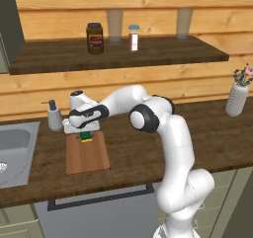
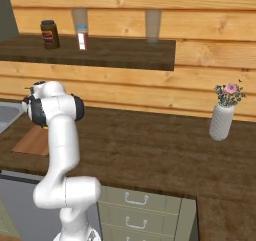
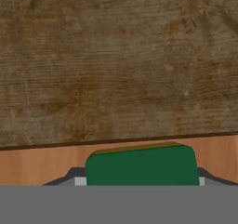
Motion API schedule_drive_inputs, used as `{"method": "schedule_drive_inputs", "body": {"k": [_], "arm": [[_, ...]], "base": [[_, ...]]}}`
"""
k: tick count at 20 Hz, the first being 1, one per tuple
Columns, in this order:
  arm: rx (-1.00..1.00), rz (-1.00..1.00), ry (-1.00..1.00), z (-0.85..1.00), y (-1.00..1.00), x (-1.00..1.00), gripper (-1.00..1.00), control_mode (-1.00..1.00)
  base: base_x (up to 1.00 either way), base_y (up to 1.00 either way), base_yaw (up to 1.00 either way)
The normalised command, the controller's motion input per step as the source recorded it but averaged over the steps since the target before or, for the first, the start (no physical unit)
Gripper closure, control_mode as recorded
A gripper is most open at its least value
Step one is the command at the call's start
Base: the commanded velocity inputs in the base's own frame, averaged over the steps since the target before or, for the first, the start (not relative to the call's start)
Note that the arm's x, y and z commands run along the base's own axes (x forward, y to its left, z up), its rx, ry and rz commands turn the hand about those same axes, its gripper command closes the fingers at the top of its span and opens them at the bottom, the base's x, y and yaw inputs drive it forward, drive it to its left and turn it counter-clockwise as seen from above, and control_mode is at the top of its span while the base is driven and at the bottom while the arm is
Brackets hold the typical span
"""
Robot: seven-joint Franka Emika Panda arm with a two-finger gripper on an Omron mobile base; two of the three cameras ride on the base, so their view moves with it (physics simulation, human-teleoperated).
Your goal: Pick up the sponge from the counter and clean the cutting board by briefly scrubbing or pressing down on the cutting board. Once finished, release the sponge.
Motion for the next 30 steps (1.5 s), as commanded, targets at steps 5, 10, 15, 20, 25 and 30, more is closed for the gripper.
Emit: {"method": "schedule_drive_inputs", "body": {"k": [5,10,15,20,25,30], "arm": [[0.0,0.11,0.0,-0.24,0.53,-0.03,1.0,-1.0],[0.01,0.14,0.0,-0.04,0.34,-0.23,1.0,-1.0],[0.03,0.18,0.0,0.0,0.19,-0.44,1.0,-1.0],[0.09,0.15,0.0,-0.06,0.2,-0.26,1.0,-1.0],[0.19,0.11,-0.04,-0.36,0.36,-0.78,1.0,-1.0],[0.12,0.11,-0.07,-0.32,0.09,-0.95,1.0,-1.0]], "base": [[0.0,0.0,0.0],[0.0,0.0,0.0],[0.0,0.0,0.0],[0.0,0.0,0.0],[0.0,0.0,0.0],[0.0,0.0,0.0]]}}
